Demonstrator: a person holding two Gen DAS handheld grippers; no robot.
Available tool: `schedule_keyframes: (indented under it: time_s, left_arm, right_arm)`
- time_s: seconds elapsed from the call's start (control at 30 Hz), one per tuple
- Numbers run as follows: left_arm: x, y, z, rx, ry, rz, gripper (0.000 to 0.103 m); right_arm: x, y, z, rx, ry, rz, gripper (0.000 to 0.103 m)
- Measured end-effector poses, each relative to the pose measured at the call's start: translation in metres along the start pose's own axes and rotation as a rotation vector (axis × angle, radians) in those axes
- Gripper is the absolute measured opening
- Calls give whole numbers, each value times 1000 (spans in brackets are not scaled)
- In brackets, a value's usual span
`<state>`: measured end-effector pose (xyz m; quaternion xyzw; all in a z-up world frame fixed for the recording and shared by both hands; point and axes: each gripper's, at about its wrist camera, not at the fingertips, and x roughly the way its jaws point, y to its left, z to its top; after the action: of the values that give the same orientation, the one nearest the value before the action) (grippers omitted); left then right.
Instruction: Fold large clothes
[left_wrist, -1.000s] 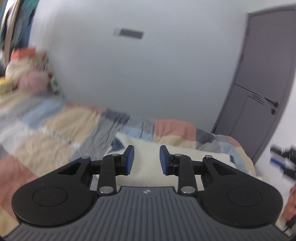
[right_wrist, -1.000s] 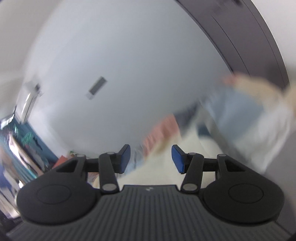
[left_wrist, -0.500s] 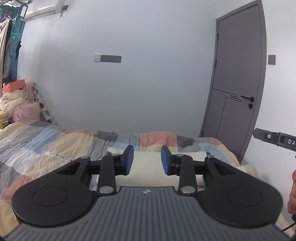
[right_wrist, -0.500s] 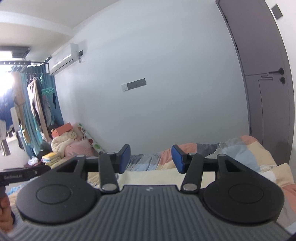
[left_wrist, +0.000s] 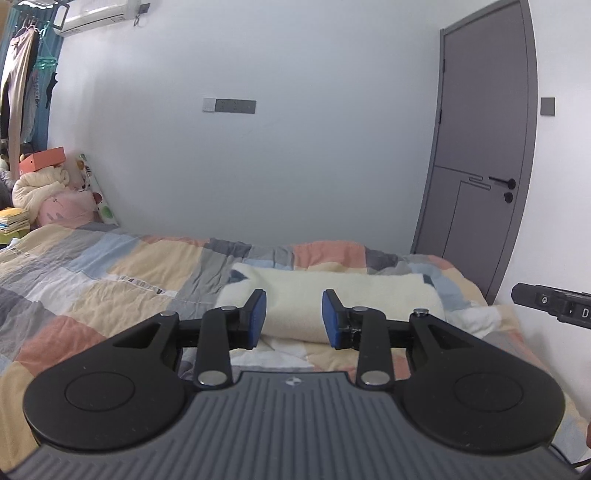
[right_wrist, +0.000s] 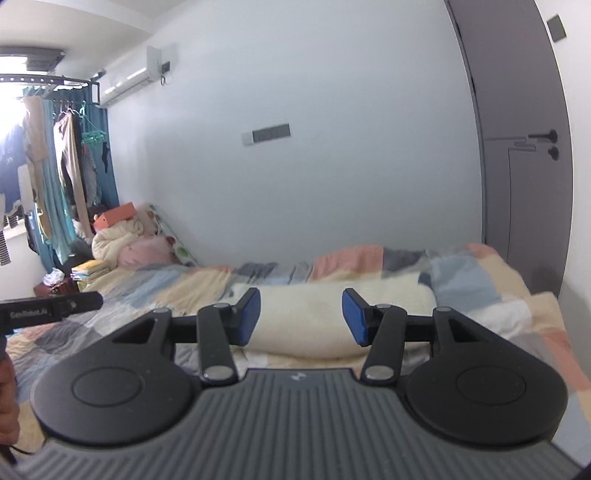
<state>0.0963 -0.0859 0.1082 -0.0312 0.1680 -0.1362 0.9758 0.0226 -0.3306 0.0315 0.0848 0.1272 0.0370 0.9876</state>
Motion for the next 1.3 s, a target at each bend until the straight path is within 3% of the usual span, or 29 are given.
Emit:
schedule_keyframes:
  time_s: [0.3, 0.67, 1.3]
  left_arm:
    - [-5, 3, -19, 9, 26, -14, 51]
    - [-5, 4, -30, 5, 61, -26, 94]
    - [0, -5, -36, 48, 82, -2, 101]
  right_arm:
    - [-6, 4, -23, 17, 35, -31, 53]
    - [-8, 2, -52, 48, 76, -83, 53]
    - [-4, 2, -55, 40, 103, -76, 53]
